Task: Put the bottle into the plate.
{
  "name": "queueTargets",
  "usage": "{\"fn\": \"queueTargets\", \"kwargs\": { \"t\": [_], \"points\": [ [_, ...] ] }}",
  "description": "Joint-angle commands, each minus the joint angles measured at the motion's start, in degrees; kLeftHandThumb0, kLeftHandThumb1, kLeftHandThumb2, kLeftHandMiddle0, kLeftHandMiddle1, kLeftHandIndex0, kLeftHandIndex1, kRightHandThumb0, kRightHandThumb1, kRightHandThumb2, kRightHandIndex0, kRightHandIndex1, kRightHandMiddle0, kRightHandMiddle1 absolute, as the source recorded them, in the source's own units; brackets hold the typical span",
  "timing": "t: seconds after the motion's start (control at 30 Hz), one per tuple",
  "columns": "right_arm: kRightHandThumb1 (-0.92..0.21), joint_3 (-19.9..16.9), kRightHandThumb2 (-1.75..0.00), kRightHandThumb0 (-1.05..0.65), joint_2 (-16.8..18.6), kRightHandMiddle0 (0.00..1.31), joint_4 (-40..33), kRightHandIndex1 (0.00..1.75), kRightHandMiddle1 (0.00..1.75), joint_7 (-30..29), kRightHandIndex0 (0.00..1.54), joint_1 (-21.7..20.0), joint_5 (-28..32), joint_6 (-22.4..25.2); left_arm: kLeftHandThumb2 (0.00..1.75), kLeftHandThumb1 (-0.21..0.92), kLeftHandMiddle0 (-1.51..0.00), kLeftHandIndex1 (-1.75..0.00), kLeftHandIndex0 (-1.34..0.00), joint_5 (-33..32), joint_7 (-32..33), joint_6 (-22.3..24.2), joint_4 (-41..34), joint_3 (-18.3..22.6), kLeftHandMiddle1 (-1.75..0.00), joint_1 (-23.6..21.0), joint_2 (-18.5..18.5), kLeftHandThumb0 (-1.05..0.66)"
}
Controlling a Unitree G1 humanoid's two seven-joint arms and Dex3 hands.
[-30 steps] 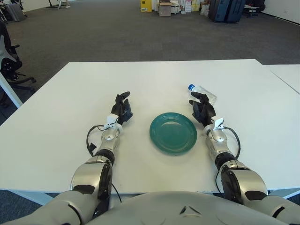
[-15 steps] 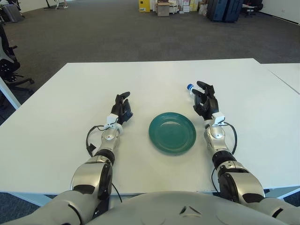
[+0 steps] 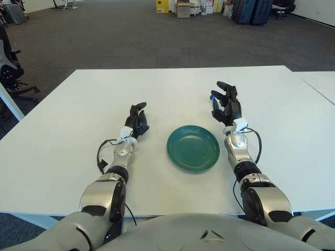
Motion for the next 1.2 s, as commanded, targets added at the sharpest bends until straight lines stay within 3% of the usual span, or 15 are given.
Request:
{"fn": "queueTargets", "kwargs": {
  "t": [0.0, 0.23, 0.47, 0.5, 0.6, 0.7, 0.77, 0.9, 1.17],
  "points": [
    [-0.7, 0.33, -0.8, -0.37, -1.84, 0.0, 2.62, 0.55, 0.91, -3.09, 0.29, -5.05, -2.19, 0.87, 0.99, 0.92, -0.35, -0.99, 0.0, 0.75, -0.04, 2.68, 1.96, -0.66, -0.01, 1.03, -0.57, -0.93],
    [-0.66, 3.5, -0.81, -0.38, -6.17, 0.0, 10.26, 0.52, 0.88, -10.92, 0.26, -11.41, -9.02, 5.18, 1.01, 0.92, -0.36, -1.01, 0.0, 1.11, 0.61, 2.52, 2.02, -1.15, -0.01, 0.95, -0.54, -0.96],
    [-0.73, 7.37, -0.65, -0.51, -9.81, 0.0, 18.32, 0.42, 0.79, -14.13, 0.26, -17.7, -13.79, 12.76, 1.02, 0.92, -0.36, -1.02, 0.0, 0.98, 0.55, 2.4, 2.08, -1.27, -0.01, 0.88, -0.73, -0.97],
    [-0.73, 10.29, -0.64, -0.52, -10.6, 0.0, 19.26, 0.41, 0.78, -16.65, 0.26, -18.93, -17.25, 15.27, 1.02, 0.92, -0.36, -1.02, 0.0, 1.02, 0.57, 2.3, 2.03, -1.34, -0.01, 0.92, -0.75, -0.97],
    [-0.87, 18.38, -0.44, -0.75, -12.36, 0.0, 21.82, 0.2, 0.52, -21.8, 0.17, -22.4, -26.19, 23.31, 1.02, 0.92, -0.36, -1.02, 0.0, 0.77, 0.32, 2.02, 1.94, -1.22, -0.01, 1.03, -0.88, -0.97],
    [-0.9, 21.43, -0.39, -0.86, -12.7, 0.0, 23.22, 0.1, 0.36, -21.63, 0.11, -23.84, -29.04, 27.63, 1.02, 0.92, -0.36, -1.02, 0.0, 0.57, 0.19, 1.76, 1.89, -1.08, -0.01, 1.11, -0.97, -0.96],
    [-0.91, 22.71, -0.34, -0.9, -12.93, 0.0, 23.76, 0.07, 0.35, -21.2, 0.1, -24.21, -30.07, 29.4, 1.02, 0.92, -0.36, -1.02, 0.0, 0.54, 0.2, 1.57, 1.85, -1.07, -0.01, 1.19, -1.03, -0.96],
    [-0.92, 25.47, -0.4, -0.98, -13.68, 0.0, 24.6, 0.02, 0.18, -19.39, 0.04, -24.69, -32.27, 32.99, 1.01, 0.92, -0.36, -1.0, 0.0, 0.41, 0.08, 0.85, 1.68, -0.99, -0.01, 1.48, -1.09, -0.95],
    [-0.92, 27.92, -0.46, -1.04, -13.96, 0.0, 24.87, 0.0, 0.07, -16.5, 0.0, -25.26, -33.29, 37.01, 0.98, 0.92, -0.34, -0.95, 0.0, -0.35, -0.92, -0.18, 1.5, -0.45, 0.0, 1.94, -1.24, -0.93]
  ]
}}
